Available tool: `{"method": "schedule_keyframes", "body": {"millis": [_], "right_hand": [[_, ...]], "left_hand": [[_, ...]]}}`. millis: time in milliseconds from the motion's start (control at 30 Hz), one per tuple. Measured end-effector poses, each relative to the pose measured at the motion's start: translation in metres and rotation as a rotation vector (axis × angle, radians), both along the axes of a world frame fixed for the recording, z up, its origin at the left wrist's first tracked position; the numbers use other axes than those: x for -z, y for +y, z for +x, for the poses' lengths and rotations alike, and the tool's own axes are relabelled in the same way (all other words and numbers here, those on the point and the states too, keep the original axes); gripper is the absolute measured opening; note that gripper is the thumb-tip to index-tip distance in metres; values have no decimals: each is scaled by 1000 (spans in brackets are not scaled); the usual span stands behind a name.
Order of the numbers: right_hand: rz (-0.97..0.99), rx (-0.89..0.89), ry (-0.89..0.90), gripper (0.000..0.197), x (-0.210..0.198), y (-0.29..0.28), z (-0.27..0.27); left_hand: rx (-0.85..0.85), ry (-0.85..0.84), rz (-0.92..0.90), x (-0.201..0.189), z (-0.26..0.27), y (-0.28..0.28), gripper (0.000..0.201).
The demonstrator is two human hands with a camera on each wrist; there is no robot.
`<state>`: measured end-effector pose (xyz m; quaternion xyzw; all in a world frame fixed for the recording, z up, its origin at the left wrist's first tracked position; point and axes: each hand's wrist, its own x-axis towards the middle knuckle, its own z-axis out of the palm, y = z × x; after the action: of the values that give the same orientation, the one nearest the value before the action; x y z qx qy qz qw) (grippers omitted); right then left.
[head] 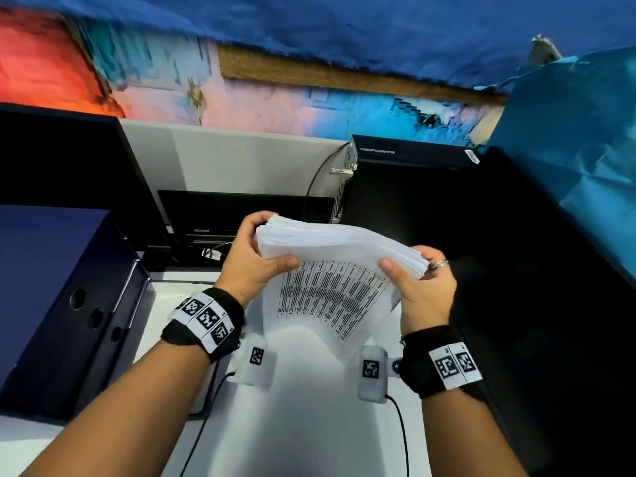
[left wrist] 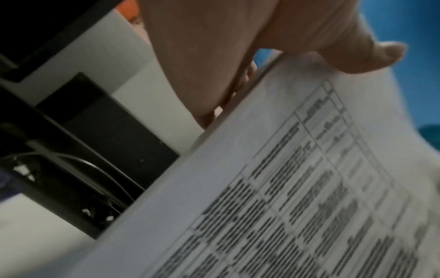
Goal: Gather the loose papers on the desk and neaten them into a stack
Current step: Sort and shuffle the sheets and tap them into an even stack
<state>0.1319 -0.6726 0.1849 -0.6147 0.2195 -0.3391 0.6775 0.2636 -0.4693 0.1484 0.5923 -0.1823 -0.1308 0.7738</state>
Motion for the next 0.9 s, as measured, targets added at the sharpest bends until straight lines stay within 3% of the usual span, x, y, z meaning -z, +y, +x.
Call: {"method": "schedule_keyframes", "body": {"millis": [167,267,400,467,533,667,767,900], "right_hand": [[-23,-26,-1,59,-3,-6,6],[-11,-61,21,66,3,-6,7],[-12,-33,66,40,3,-5,9],[-53,-9,42,29,3,-8,5],[-37,-6,11,30,8,-13,-2],[-1,-146,125,60,30,-6,-5],[45,-126,141,58,36,-4,1],[65,-137,174,53,40,-9,1]], "left_hand": [[35,-21,55,-4,5,-6,97],[30,-47,181,-2,4,-4,92],[-28,-21,249,-7,-6,-9,46],[-94,-22,210,-7,-7,-8,35],[-99,-17,184,-4,-10,-2,41],[71,17,319,11,-16,5,64],[21,76,257,14,-16,2,63],[4,85,313,20,-17,7,58]]}}
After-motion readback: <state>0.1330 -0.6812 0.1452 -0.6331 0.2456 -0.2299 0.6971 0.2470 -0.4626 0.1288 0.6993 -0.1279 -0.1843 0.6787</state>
